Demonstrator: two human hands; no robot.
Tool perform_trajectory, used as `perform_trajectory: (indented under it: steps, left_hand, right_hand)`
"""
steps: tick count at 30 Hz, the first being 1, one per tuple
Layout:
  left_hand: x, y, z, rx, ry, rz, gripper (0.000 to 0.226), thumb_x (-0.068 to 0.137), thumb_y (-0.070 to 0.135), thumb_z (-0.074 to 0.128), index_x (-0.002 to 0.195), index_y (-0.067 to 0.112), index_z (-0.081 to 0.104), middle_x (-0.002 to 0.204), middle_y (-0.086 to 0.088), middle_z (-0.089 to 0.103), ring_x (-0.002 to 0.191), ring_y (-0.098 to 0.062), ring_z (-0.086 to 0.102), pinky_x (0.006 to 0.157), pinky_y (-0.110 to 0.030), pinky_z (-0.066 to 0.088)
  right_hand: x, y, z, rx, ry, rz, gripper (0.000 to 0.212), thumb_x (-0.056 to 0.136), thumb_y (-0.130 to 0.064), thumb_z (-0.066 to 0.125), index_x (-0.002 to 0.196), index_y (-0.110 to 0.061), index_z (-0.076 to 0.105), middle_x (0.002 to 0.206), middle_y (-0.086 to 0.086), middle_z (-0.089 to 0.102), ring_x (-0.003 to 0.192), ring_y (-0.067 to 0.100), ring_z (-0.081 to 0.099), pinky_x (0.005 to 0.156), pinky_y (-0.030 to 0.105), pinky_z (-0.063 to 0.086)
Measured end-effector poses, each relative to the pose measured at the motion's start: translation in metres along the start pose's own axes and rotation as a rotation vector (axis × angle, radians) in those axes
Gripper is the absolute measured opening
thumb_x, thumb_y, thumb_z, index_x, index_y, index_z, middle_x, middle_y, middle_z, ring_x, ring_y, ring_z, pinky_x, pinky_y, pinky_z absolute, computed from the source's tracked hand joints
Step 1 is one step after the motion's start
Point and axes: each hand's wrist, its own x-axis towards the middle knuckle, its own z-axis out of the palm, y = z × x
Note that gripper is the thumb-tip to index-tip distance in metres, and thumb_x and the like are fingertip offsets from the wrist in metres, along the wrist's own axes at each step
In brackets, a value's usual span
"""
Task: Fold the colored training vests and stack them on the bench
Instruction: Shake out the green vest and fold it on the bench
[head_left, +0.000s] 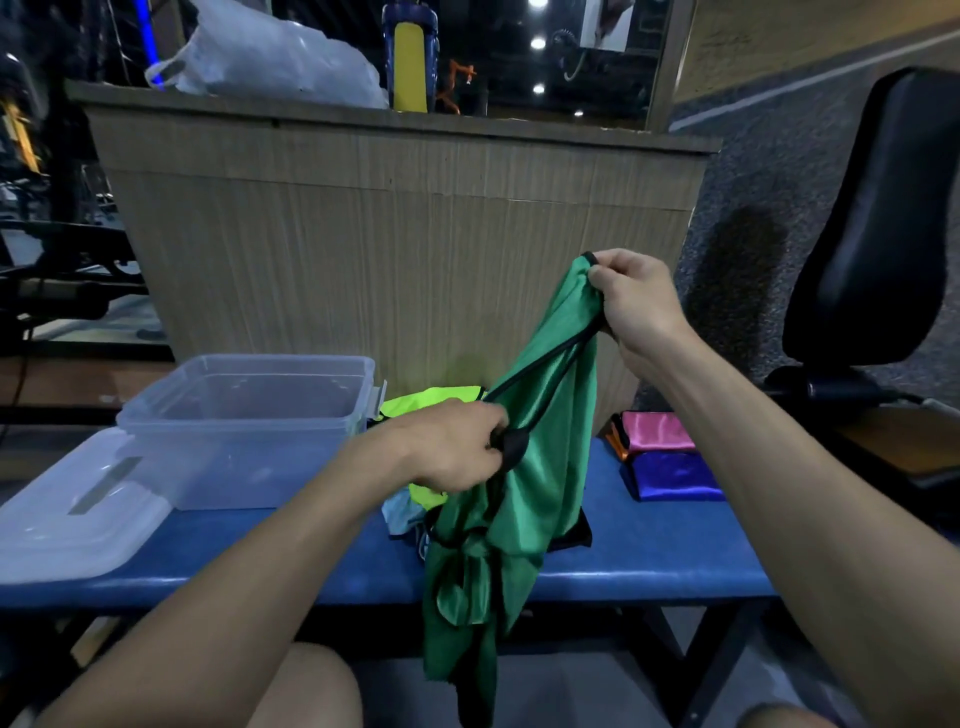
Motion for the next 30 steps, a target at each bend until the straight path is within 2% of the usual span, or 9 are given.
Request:
perform_trajectory:
  steps: [2,5,9,12,15,17,21,25,30]
  left_hand:
    - [-0.006,0.002,-0.011,0.069,-0.031,-0.025,0.034,0.102,0.043,0.040,0.113,0.015,0.055,0.085,-0.005,0.064,0.079,-0.028,0.064,0.058,-0.033,0.045]
    - [-0.018,0.008,-0.020,0.128,-0.052,0.001,0.037,0.106,0.041,0.033,0.092,0.015,0.055,0.083,-0.003,0.071,0.074,-0.023,0.061,0.064,-0.029,0.045]
    - [-0.044,0.023,-0.014,-0.564,-0.435,0.336,0.030,0.111,0.031,0.036,0.105,0.008,0.055,0.116,-0.008,0.071,0.072,-0.033,0.064,0.064,-0.030,0.051]
    - [-0.049,0.014,-0.011,-0.616,-0.168,0.404,0.035,0.108,0.030,0.044,0.141,0.019,0.053,0.132,0.006,0.065,0.077,-0.024,0.074,0.064,-0.038,0.057]
    - [-0.042,0.003,-0.017,-0.776,0.375,0.417,0.019,0.102,0.012,0.057,0.116,0.018,0.069,0.104,0.003,0.077,0.064,-0.018,0.067,0.051,-0.034,0.051]
    - [-0.031,-0.009,-0.023,-0.907,0.643,0.410,0.014,0.092,0.012,0.065,0.105,0.015,0.068,0.100,-0.002,0.076,0.079,-0.018,0.067,0.061,-0.039,0.055]
    - [-0.017,-0.007,-0.025,-1.005,0.433,0.431,0.030,0.092,0.015,0.071,0.120,0.009,0.062,0.125,-0.001,0.069,0.117,-0.013,0.064,0.101,-0.026,0.049]
    - [-0.011,0.013,-0.019,-1.054,0.290,0.487,0.012,0.094,0.016,0.070,0.102,0.010,0.064,0.097,-0.003,0.071,0.091,-0.013,0.065,0.087,-0.024,0.050]
    - [-0.015,0.036,-0.009,-0.950,0.460,0.480,0.022,0.088,0.009,0.077,0.096,0.006,0.056,0.081,0.015,0.066,0.067,0.000,0.058,0.067,-0.017,0.045]
  right_hand:
    - [0.003,-0.001,-0.001,-0.027,-0.065,0.007,0.030,0.100,-0.005,0.050,0.082,-0.019,0.069,0.075,0.001,0.065,0.069,0.015,0.061,0.067,0.035,0.052]
    - [0.005,-0.001,-0.002,-0.045,-0.128,0.009,0.031,0.100,-0.005,0.050,0.082,-0.020,0.071,0.075,0.001,0.066,0.068,0.015,0.061,0.067,0.035,0.051]
    - [-0.003,-0.010,-0.006,0.033,-0.420,0.040,0.032,0.102,-0.001,0.048,0.088,-0.016,0.072,0.078,0.002,0.070,0.068,0.013,0.064,0.062,0.025,0.053]
    - [-0.013,-0.026,-0.017,0.078,-0.656,0.074,0.029,0.101,0.003,0.045,0.092,-0.011,0.069,0.078,0.004,0.069,0.064,0.010,0.064,0.062,0.019,0.055]
    - [-0.021,-0.045,-0.033,-0.012,-0.788,0.066,0.031,0.098,0.003,0.042,0.086,-0.009,0.068,0.072,0.007,0.066,0.056,0.012,0.061,0.051,0.019,0.051]
    - [-0.027,-0.057,-0.041,-0.096,-0.853,0.058,0.030,0.094,0.004,0.041,0.080,-0.007,0.066,0.066,0.007,0.062,0.051,0.011,0.058,0.046,0.019,0.046]
    - [-0.036,-0.072,-0.043,-0.306,-0.895,-0.068,0.017,0.074,-0.009,0.045,0.071,-0.007,0.062,0.061,0.008,0.045,0.050,0.014,0.038,0.045,0.026,0.028]
    - [-0.040,-0.078,-0.039,-0.423,-0.846,-0.195,0.022,0.076,-0.011,0.044,0.075,0.005,0.058,0.059,0.004,0.044,0.052,0.011,0.036,0.048,0.023,0.030]
    - [-0.043,-0.073,-0.041,-0.394,-0.742,-0.191,0.026,0.089,0.007,0.039,0.077,0.006,0.061,0.060,0.003,0.050,0.051,0.009,0.043,0.048,0.020,0.035]
